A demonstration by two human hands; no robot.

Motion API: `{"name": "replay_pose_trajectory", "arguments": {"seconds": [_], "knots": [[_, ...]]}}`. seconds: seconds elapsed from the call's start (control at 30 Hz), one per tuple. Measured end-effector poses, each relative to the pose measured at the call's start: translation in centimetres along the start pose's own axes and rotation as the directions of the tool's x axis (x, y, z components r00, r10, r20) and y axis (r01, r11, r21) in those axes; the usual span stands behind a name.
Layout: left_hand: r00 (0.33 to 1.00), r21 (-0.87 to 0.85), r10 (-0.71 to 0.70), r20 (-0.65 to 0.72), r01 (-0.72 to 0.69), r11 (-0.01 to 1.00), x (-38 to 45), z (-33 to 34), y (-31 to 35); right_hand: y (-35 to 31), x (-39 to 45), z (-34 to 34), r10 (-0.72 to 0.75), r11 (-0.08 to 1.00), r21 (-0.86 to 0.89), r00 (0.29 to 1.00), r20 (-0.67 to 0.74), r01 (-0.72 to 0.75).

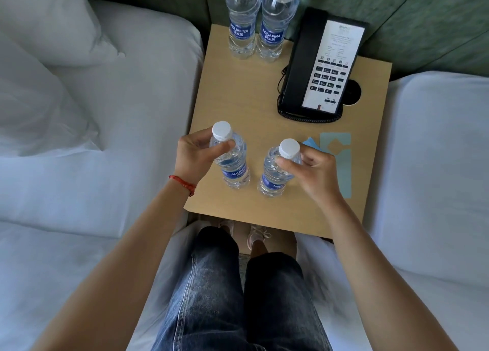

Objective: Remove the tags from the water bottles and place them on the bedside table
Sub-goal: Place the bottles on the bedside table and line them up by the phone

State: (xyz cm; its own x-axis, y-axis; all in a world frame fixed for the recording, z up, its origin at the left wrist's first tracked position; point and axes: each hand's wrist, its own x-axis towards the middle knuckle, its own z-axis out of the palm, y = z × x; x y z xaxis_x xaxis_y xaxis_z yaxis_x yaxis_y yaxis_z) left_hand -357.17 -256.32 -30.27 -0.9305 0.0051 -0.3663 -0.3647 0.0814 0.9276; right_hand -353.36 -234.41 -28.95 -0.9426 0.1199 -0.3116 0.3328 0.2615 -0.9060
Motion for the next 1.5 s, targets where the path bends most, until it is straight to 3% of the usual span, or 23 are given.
{"name": "replay_pose_trajectory", "arguments": {"seconds": [0.17,0.63,0.9,1.5], "knots": [[0.999,0.012,0.035,0.006,-0.035,0.999,2.7,-0.6,1.4,-1.8,2.4,0.3,0.028,0.993,0.111,1.000,0.000,-0.028],[0.992,0.077,0.130,-0.009,-0.129,0.989,12.8,-1.2,6.8,-6.8,12.9,0.6,0.003,0.993,0.117,0.992,-0.129,0.012],[0.981,0.094,0.187,0.048,-0.190,0.977,16.9,-0.5,8.9,-8.3,17.0,1.3,-0.078,0.986,0.136,0.985,-0.156,0.100],[0.955,0.129,0.200,0.220,-0.231,0.964,18.2,-1.3,7.8,-6.3,17.4,3.1,-0.105,0.981,0.142,0.974,-0.201,0.135]]}}
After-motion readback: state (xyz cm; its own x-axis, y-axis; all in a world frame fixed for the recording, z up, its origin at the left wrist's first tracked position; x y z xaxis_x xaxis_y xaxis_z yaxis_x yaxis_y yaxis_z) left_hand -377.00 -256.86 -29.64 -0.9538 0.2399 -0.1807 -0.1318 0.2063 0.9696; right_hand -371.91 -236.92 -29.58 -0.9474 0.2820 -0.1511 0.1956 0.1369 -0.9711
